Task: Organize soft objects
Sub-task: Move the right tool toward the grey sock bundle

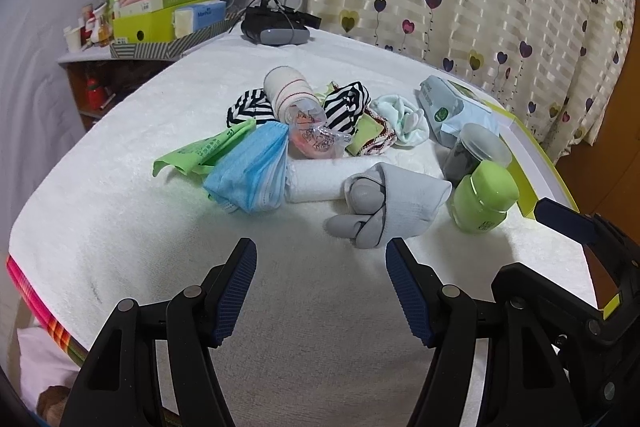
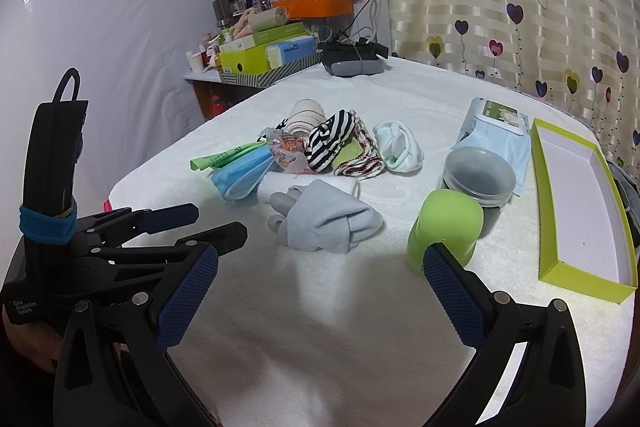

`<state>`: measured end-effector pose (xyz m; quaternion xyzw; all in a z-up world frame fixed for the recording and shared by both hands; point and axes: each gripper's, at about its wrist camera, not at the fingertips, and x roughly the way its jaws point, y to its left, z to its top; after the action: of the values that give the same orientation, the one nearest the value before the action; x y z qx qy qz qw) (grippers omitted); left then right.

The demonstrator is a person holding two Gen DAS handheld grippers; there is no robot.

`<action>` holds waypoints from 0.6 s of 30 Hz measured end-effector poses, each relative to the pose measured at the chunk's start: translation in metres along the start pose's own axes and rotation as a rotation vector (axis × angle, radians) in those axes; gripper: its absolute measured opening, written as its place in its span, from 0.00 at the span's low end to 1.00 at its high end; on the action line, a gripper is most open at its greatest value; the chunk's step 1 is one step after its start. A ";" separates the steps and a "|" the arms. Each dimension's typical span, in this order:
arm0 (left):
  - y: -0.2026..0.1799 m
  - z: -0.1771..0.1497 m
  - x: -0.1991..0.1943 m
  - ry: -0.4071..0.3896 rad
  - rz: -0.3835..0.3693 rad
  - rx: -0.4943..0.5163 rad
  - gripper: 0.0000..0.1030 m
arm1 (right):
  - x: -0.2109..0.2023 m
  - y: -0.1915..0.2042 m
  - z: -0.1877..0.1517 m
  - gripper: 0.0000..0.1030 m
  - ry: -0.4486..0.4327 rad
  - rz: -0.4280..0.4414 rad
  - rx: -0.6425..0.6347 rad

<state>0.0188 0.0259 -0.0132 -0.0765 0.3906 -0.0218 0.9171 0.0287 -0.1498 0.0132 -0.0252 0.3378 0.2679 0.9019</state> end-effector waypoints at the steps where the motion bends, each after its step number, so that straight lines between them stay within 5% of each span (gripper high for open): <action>1: 0.000 0.000 0.000 0.001 0.000 0.000 0.65 | 0.000 0.000 0.000 1.00 0.000 0.000 0.000; 18: 0.009 0.002 0.004 0.009 -0.027 -0.024 0.65 | 0.008 0.002 0.003 1.00 0.025 0.009 0.010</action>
<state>0.0226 0.0343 -0.0162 -0.0928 0.3938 -0.0299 0.9140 0.0340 -0.1438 0.0107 -0.0227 0.3504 0.2699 0.8966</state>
